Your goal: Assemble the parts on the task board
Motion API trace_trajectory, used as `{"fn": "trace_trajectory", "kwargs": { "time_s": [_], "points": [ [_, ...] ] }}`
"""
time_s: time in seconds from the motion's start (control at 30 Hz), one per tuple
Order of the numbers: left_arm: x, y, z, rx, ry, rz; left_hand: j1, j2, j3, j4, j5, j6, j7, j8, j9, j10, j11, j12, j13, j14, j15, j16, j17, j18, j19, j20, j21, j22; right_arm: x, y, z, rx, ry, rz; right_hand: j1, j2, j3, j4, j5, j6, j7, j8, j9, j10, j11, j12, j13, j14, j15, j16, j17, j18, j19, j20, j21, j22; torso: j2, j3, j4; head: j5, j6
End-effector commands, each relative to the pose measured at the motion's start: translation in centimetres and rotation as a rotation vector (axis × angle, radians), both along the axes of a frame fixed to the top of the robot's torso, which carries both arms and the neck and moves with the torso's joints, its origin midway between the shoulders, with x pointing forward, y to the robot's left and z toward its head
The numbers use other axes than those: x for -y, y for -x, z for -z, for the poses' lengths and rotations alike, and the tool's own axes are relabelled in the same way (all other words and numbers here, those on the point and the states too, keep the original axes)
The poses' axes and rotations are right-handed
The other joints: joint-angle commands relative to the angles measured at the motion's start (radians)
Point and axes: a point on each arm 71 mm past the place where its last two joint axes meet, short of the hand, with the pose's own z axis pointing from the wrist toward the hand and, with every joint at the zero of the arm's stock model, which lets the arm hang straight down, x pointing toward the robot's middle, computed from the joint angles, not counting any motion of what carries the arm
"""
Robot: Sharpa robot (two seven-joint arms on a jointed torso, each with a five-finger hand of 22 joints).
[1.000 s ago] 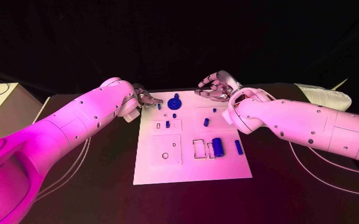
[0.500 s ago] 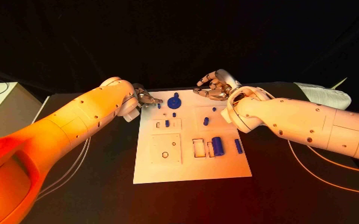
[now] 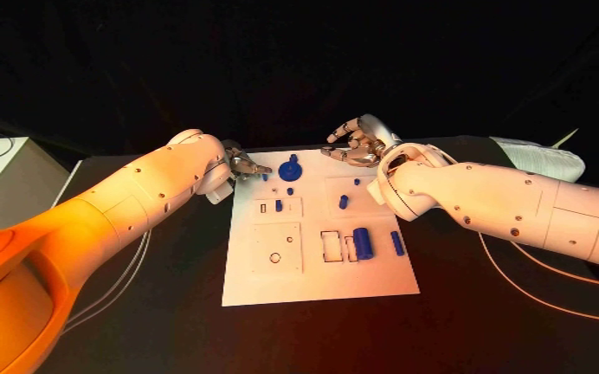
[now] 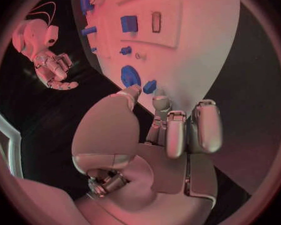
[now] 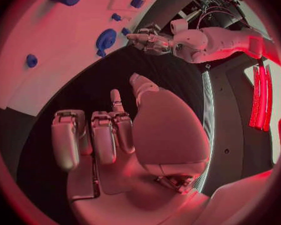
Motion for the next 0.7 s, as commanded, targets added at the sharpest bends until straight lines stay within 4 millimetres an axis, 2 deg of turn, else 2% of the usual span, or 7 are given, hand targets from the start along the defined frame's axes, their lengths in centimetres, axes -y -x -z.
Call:
{"fn": "trace_trajectory", "kwargs": {
  "time_s": [0.03, 0.7],
  "points": [
    [0.38, 0.05, -0.03, -0.006, 0.015, 0.022, 0.014, 0.003, 0.009, 0.001, -0.002, 0.004, 0.005, -0.004, -0.003, -0.006, -0.002, 0.005, -0.001, 0.102, 0.008, 0.003, 0.263, 0.003, -0.002, 0.007, -0.002, 0.001, -0.19, 0.03, -0.12, 0.011, 0.008, -0.014, -0.007, 0.000, -0.004, -0.001, 0.005, -0.007, -0.001, 0.004, 0.001, 0.053, 0.004, -0.005, 0.222, 0.100, 0.002, -0.003, 0.244, 0.003, 0.062, 0.005, -0.003, 0.183, 0.000, 0.0001, -0.0002, 0.000, 0.000],
    [0.37, 0.00, 0.02, 0.003, 0.032, 0.014, 0.091, 0.036, 0.109, -0.002, -0.002, 0.006, 0.004, -0.006, -0.027, -0.018, -0.004, 0.010, -0.018, 0.102, 0.007, 0.003, 0.263, 0.003, -0.004, 0.007, 0.000, 0.005, -0.28, -0.03, -0.18, 0.011, 0.008, -0.016, -0.008, 0.001, -0.003, -0.001, 0.005, -0.008, -0.002, 0.006, 0.003, 0.054, 0.004, -0.004, 0.223, 0.099, 0.002, -0.004, 0.244, 0.003, 0.062, 0.004, -0.004, 0.182, 0.000, 0.0001, -0.0003, -0.001, -0.003]
  ]
}}
